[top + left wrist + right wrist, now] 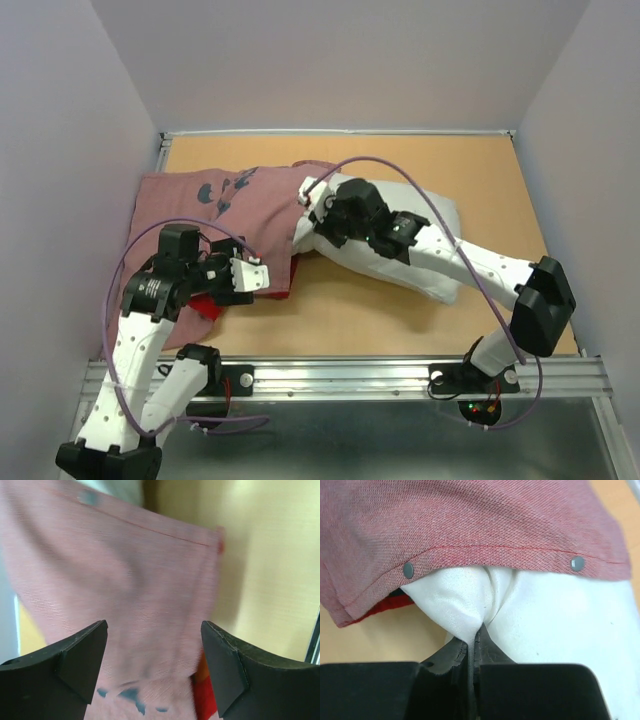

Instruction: Put the pillow into the pillowcase

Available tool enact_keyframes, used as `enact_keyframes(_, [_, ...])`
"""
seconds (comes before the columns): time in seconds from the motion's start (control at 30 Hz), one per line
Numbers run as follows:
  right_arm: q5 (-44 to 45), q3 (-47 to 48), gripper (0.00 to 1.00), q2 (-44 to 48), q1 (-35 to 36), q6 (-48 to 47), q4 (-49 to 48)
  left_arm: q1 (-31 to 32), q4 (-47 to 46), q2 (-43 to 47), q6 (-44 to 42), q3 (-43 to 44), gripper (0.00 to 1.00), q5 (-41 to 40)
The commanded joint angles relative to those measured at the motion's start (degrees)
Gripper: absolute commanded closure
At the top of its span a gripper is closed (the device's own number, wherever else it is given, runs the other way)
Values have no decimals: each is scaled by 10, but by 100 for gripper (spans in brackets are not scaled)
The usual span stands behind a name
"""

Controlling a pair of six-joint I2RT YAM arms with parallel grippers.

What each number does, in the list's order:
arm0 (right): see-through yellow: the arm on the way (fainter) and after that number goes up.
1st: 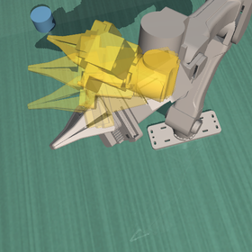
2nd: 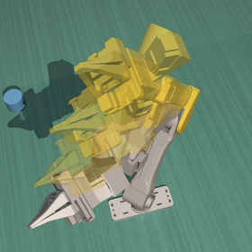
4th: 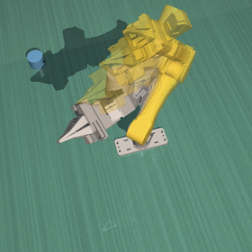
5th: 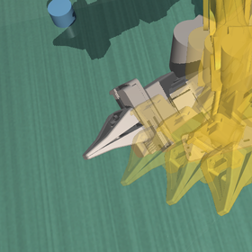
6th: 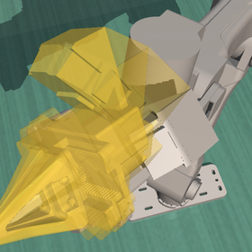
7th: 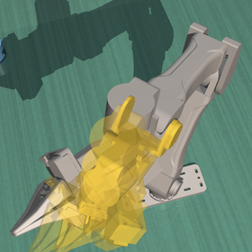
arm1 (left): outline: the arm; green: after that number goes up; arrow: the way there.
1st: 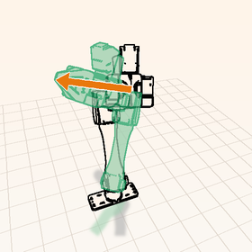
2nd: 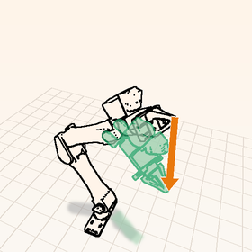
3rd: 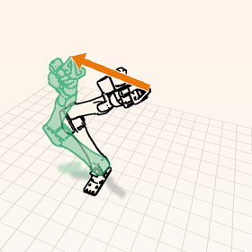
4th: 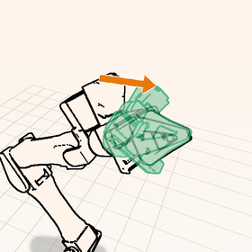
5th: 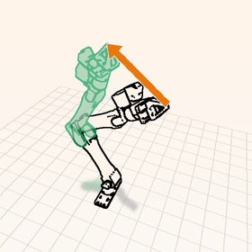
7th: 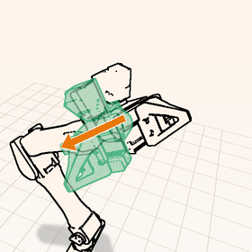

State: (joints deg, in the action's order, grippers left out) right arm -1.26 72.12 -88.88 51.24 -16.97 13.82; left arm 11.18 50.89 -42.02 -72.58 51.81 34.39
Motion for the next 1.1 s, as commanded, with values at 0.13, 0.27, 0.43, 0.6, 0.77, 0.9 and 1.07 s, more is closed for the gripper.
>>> enact_keyframes(0.13, [-123, 182, 99, -30, -88, 119, -25, 123, -45, -26, -22, 66, 11, 11])
enact_keyframes(0.27, [-134, 215, 99, -63, -94, 132, -23, 334, -86, -60, 69, 76, 9, -121])
enact_keyframes(0.43, [-138, 220, 99, -75, -99, 145, -22, 534, -145, -143, 83, 23, 7, -339])
enact_keyframes(0.6, [-145, 212, 99, -71, -106, 145, -19, 582, -98, -283, 51, 54, 7, -440])
enact_keyframes(0.77, [-154, 212, 99, -67, -111, 149, -17, 581, -72, -365, 62, 58, 8, -499])
enact_keyframes(0.9, [-164, 215, 99, -67, -113, 152, -16, 574, -78, -416, 74, 38, 8, -546])
enact_keyframes(1.07, [-176, 215, 99, -63, -115, 157, -13, 525, -76, -477, 80, 27, 8, -602])
